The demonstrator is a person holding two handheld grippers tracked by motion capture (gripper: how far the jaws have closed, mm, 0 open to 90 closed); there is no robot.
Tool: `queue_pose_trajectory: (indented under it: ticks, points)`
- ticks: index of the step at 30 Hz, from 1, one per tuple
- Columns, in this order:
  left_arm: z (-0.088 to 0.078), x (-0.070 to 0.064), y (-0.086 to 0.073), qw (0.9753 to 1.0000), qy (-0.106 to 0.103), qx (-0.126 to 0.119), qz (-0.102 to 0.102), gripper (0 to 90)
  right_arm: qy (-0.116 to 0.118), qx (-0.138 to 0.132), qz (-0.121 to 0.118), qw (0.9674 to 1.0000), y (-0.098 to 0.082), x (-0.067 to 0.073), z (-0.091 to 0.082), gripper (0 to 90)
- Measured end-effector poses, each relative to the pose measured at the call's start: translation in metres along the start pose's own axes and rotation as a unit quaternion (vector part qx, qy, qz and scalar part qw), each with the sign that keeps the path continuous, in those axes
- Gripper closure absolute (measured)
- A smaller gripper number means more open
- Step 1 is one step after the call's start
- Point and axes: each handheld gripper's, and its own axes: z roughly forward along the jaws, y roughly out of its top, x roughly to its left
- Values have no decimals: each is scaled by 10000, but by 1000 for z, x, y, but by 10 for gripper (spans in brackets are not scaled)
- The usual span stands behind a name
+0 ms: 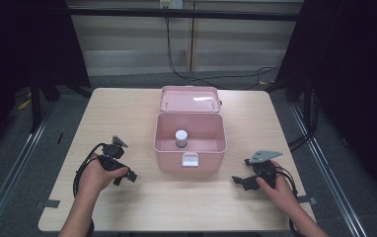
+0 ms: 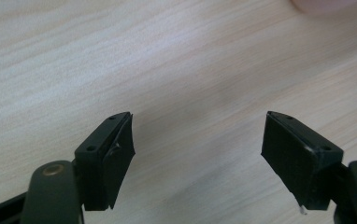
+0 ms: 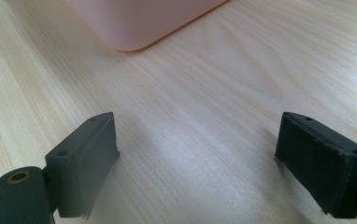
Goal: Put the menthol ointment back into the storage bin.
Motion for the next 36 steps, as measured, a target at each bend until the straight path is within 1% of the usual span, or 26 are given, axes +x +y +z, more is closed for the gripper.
queue_pose_trajectory:
  ticks: [5,6,8,10,12,18,20,21,22,23,24,25,26,27,28,29,30,32,33,36]
  points:
    - [3,0,-5,10000,26,-92,-9,246,1,0,-1,10000,0,0,0,121]
    - [4,0,-6,10000,19,-81,-4,246,1,0,-1,10000,0,0,0,121]
    - [7,0,-8,9999,52,-158,29,245,1,0,-1,10000,0,0,0,121]
    - [7,-1,-9,9999,55,-159,32,245,1,0,0,10000,0,0,0,121]
    - [9,-2,-11,9996,75,-239,103,245,1,-1,-1,10000,0,0,0,121]
    - [13,-3,-15,9992,64,-356,161,245,2,-1,0,10000,0,0,0,121]
    - [15,-4,-16,9989,136,-388,211,237,2,-1,0,10000,0,0,0,121]
    - [15,-4,-16,9989,136,-388,211,231,2,-1,0,10000,0,0,0,121]
    - [15,-4,-17,9989,148,-367,266,231,2,-1,0,10000,0,0,0,121]
    - [15,-5,-17,9987,177,-401,264,226,1,0,-1,10000,0,0,0,121]
    - [17,-6,-18,9979,234,-483,366,218,1,-1,-1,10000,0,0,0,121]
    - [17,-6,-18,9979,234,-483,366,207,1,-1,-1,10000,0,0,0,121]
    - [19,-8,-19,9967,282,-566,500,207,1,-1,-1,10000,0,0,0,121]
    - [20,-9,-20,9958,345,-588,616,186,2,0,-1,10000,0,0,0,121]
    - [21,-11,-21,9953,370,-618,647,171,1,-1,-1,10000,0,0,0,121]
    - [21,-12,-22,9944,434,-604,750,165,1,0,-2,10000,0,0,0,121]
    - [23,-14,-24,9929,490,-634,877,148,1,-1,-1,10000,0,0,0,121]
    - [23,-14,-25,9928,490,-642,890,148,-1,-4,4,10000,0,0,0,121]
    - [23,-15,-26,9922,508,-700,896,148,0,-2,4,10000,0,0,0,121]
    - [24,-15,-27,9911,549,-754,952,148,0,-3,5,10000,0,0,0,121]
